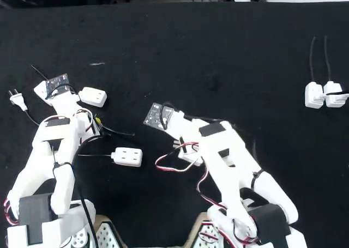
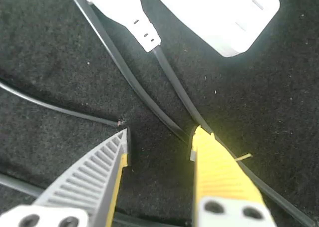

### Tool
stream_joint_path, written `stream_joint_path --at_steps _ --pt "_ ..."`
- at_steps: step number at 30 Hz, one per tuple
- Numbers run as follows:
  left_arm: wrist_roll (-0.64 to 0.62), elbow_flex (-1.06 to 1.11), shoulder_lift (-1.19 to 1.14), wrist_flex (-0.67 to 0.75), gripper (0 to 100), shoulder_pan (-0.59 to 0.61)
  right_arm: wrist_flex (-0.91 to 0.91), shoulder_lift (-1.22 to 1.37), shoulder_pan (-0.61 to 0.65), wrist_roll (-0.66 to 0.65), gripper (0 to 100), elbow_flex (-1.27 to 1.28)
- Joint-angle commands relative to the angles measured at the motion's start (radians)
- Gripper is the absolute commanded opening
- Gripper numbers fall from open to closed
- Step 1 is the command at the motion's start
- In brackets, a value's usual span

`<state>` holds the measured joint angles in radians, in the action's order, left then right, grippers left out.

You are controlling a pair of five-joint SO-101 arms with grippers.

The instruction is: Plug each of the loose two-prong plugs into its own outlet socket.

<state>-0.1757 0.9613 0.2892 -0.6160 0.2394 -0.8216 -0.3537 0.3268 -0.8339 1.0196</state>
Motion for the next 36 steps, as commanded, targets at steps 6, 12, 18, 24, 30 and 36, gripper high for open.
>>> stream_joint_path --at_steps 6,12,18,24,30,36 --pt "-0.006 -0.005 0.038 0.002 21 0.010 0.002 -0.027 0.008 -0.014 11.2 -0.001" --pt "-0.006 -0.005 0.037 0.002 21 0.010 -0.023 -0.027 0.009 -0.023 11.3 0.016" --pt "-0.006 -0.005 0.037 0.002 21 0.010 -0.020 -0.027 0.009 -0.121 11.1 0.050" --pt "-0.006 -0.005 0.037 0.002 21 0.010 -0.003 -0.028 0.009 -0.123 11.0 0.039" --pt "-0.006 -0.005 0.037 0.002 21 0.010 0.061 -0.027 0.009 -0.120 10.9 0.041" --pt "-0.006 -0.005 0.037 0.002 21 0.010 0.066 -0.027 -0.012 -0.124 10.9 0.042"
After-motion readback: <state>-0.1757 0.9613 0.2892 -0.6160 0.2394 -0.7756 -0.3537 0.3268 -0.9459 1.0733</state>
